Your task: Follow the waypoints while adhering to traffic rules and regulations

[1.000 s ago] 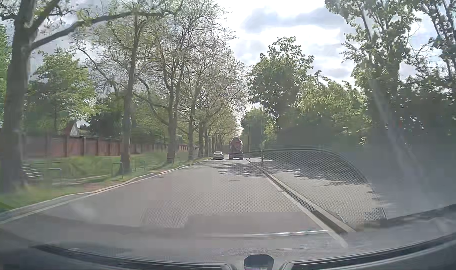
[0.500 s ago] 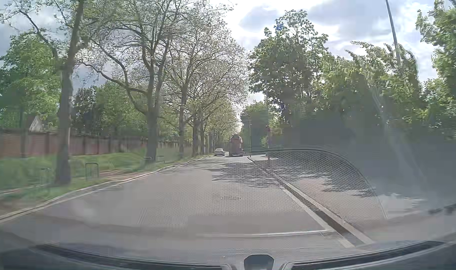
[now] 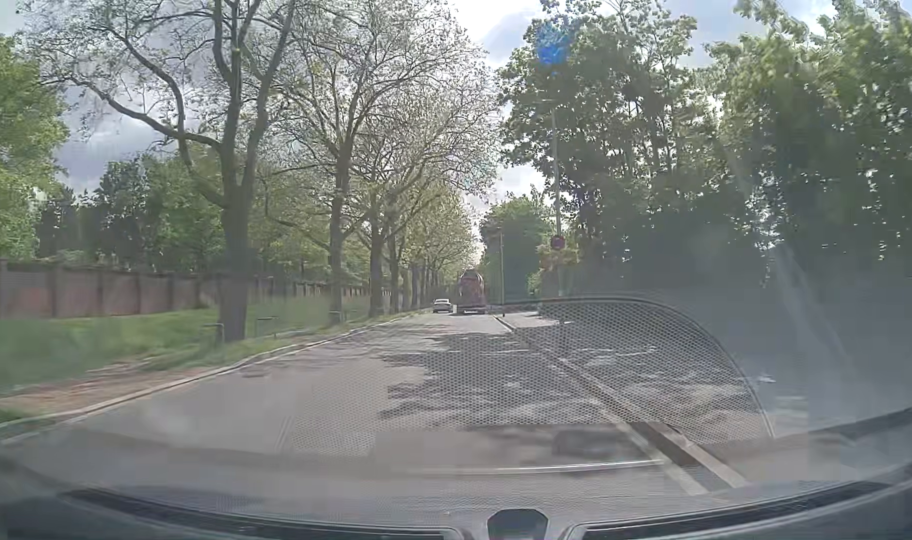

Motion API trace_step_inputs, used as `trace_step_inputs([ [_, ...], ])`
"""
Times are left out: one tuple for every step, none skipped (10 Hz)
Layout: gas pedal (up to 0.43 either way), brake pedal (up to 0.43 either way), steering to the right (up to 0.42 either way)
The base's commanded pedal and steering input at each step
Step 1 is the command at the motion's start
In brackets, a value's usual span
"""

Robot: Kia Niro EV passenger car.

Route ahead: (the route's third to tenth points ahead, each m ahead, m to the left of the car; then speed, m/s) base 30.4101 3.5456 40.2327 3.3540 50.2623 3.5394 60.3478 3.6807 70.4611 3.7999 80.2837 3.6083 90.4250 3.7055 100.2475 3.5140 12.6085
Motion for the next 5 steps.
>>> trace_step_inputs([
  [0.087, 0.0, 0.001],
  [0.087, 0.0, 0.001],
  [0.087, 0.0, 0.001],
  [0.087, 0.0, 0.001],
  [0.087, 0.0, 0.0],
])
